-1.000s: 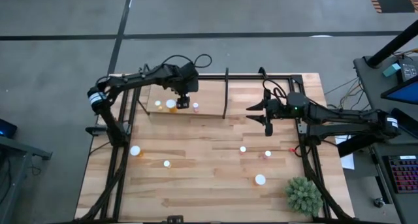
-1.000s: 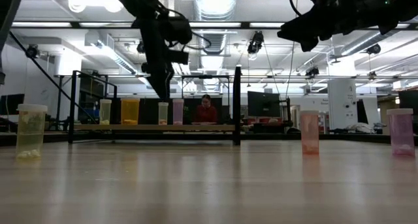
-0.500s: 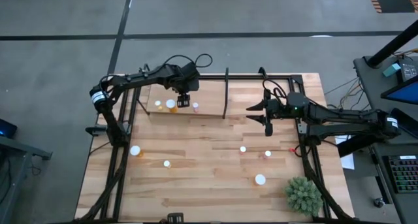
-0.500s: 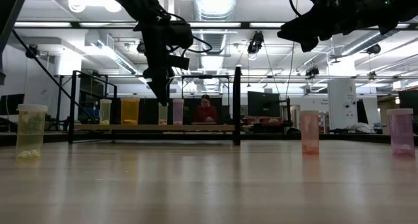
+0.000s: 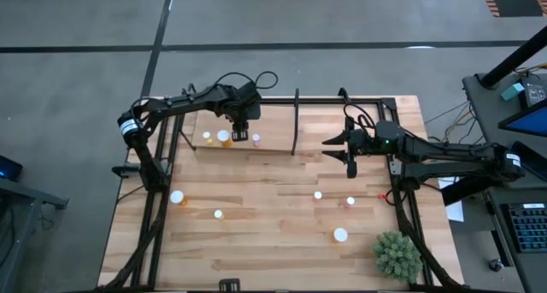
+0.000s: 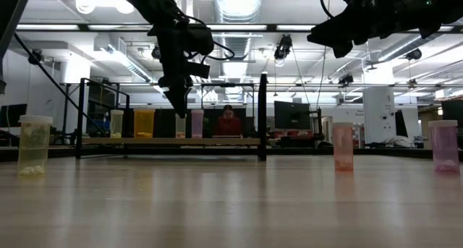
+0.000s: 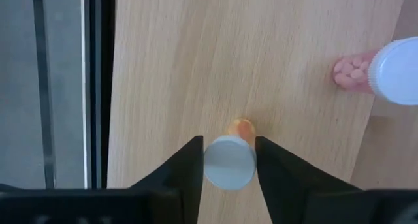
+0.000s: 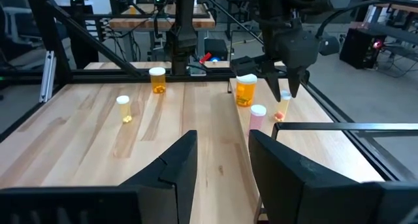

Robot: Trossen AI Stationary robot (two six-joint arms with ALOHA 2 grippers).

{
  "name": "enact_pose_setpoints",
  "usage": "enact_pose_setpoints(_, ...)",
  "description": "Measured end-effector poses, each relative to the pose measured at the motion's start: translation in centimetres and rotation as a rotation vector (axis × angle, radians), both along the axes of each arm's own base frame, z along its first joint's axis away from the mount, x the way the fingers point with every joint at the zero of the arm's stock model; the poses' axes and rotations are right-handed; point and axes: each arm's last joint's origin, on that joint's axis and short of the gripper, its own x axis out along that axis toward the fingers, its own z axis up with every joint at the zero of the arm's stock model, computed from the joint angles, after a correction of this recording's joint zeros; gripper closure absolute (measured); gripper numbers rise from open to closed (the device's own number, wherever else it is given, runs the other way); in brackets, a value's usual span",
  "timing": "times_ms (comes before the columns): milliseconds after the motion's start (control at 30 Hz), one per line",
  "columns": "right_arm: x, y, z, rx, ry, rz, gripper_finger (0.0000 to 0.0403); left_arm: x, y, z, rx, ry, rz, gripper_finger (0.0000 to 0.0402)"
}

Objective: Pick and place medicine bottles onto shelf by color
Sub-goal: Move the yellow pill bottle on the shelf to align with the yellow pill bottle

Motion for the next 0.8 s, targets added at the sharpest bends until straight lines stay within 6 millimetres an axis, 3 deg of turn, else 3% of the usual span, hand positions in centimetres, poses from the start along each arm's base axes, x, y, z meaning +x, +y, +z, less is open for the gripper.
enact_pose_setpoints(167, 0.0, 0.0, 0.0, 0.003, 0.0, 0.0, 0.0275, -0.2, 0.0, 0.1, 0.024, 0.026, 0.015, 0.0303)
enact_pose_setpoints(300, 0.0, 0.0, 0.0, 0.003, 0.0, 0.0, 0.0275, -1.0, 0.2, 0.8, 0.024, 0.058, 0.125, 0.0305)
enact_pose_setpoints(633, 0.0, 0.0, 0.0, 0.01, 0.001, -0.002, 0.0275, -5.9, 1.8, 1.6, -0.02, 0.042, 0.578, 0.0306)
enact_pose_setpoints(800, 0.0, 0.0, 0.0, 0.011, 0.001, -0.002, 0.0275, -8.2, 1.5, 2.0, -0.029, -0.016, 0.744, 0.0306)
